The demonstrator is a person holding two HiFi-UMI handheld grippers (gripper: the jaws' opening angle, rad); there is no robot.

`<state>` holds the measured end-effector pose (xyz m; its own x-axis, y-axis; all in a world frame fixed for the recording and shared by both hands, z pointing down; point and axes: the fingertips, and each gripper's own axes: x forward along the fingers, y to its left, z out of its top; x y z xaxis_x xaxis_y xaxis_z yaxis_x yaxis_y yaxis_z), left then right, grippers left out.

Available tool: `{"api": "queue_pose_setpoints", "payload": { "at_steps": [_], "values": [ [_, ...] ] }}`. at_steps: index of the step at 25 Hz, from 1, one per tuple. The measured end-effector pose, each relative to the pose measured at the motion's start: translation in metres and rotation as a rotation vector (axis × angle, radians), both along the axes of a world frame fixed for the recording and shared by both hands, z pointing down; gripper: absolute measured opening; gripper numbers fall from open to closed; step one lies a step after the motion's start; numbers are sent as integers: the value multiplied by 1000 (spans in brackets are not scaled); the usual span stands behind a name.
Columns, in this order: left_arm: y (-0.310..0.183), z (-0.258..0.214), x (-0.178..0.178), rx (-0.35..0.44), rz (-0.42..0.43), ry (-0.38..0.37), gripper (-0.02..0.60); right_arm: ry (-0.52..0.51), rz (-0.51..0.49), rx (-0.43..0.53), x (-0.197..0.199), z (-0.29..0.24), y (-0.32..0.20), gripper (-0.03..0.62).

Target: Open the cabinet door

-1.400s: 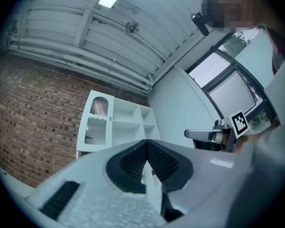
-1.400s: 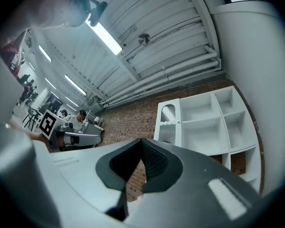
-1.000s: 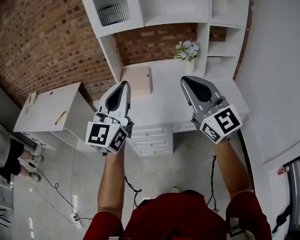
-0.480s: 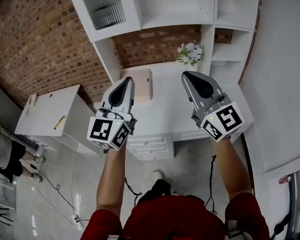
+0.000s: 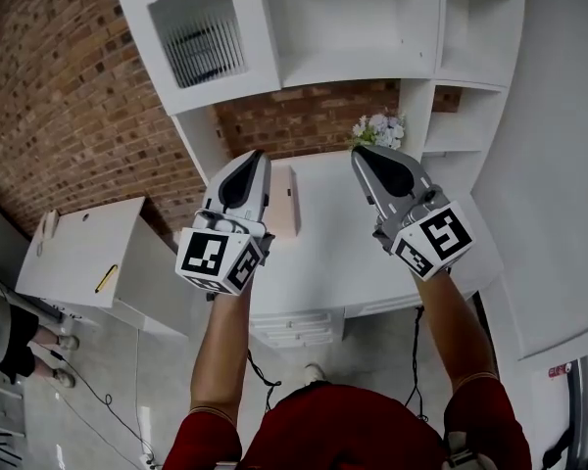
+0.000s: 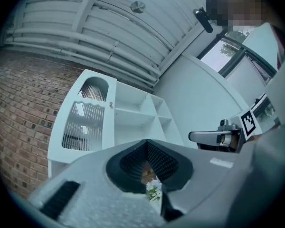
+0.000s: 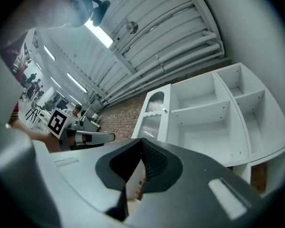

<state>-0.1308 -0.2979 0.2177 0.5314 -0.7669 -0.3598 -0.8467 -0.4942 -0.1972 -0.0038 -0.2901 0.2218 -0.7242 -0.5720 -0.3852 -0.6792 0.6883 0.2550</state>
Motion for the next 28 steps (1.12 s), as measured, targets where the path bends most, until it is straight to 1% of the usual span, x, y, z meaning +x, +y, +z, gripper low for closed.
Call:
{"api": "queue_pose_setpoints", "payload": {
  "at_steps": [4, 8, 11, 17, 20, 28],
  "values": [
    [-44, -12, -18, 13, 12, -4, 0, -2, 11, 7, -19, -8, -41, 12],
    [-79, -27, -25, 23, 38, -27, 0, -5, 32, 11, -33, -11, -74, 12],
    [-101, -36, -29, 36, 55, -45, 0, -2, 49, 12, -41, -8, -90, 12],
    [-137, -58, -28, 50, 66, -47, 0, 6, 54, 12, -44, -11, -115, 12],
    [-152, -71, -26, 57, 51, -53, 0, -4, 35, 11, -40, -21, -130, 12],
    [-189, -124, -29, 96, -49, -62, 9, -3, -16, 25, -24, -46, -162, 12]
  ]
}}
